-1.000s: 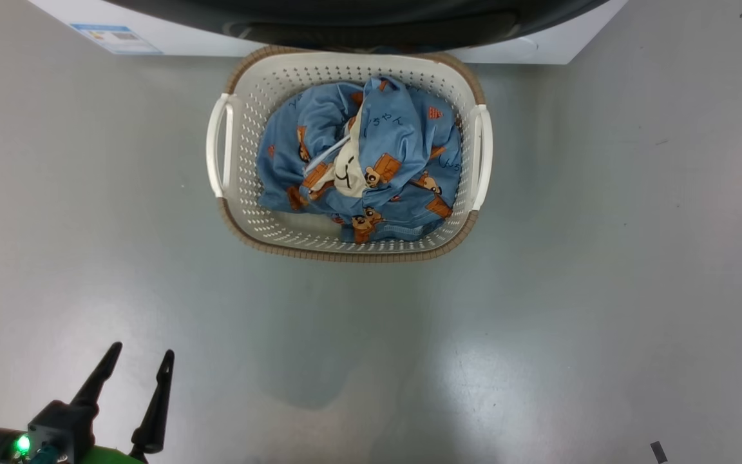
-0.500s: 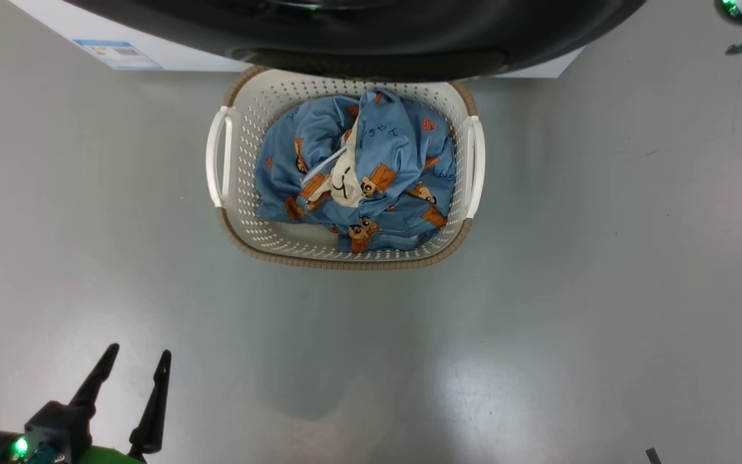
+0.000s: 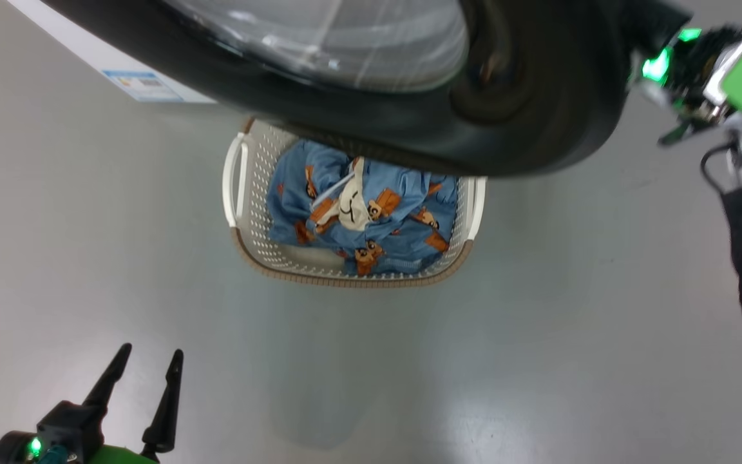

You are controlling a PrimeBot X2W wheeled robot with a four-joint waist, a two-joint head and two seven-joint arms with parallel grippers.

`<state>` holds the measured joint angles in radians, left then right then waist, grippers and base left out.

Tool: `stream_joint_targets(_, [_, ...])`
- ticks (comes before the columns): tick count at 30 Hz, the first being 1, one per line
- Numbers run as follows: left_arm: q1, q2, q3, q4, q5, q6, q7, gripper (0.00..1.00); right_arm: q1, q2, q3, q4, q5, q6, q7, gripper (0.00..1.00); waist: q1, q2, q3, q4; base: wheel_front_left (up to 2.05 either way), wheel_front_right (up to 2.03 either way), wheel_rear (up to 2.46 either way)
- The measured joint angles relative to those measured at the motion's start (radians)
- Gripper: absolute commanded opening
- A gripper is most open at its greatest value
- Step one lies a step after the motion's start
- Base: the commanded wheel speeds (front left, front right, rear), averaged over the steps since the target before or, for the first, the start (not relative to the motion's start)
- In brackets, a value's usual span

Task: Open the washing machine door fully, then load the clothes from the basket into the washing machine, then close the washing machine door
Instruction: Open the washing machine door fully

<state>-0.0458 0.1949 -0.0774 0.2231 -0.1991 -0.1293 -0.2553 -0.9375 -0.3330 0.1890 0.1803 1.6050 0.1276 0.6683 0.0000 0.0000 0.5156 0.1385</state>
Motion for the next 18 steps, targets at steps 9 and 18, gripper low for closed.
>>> stream_joint_targets(9, [0.000,-0.029,-0.008,0.012,-0.002,0.000,0.000,1.00,0.162,0.027,0.058,-0.068,0.011,0.000,0.052,0.00,0.0000,0.0000,-0.082,-0.005,0.00,0.00,0.00])
stream_joint_targets(18, [0.000,-0.074,-0.015,0.013,-0.009,0.000,0.000,1.00,0.295,0.079,0.122,-0.117,0.002,0.000,0.064,0.00,0.0000,0.0000,-0.168,-0.011,0.00,0.00,0.00])
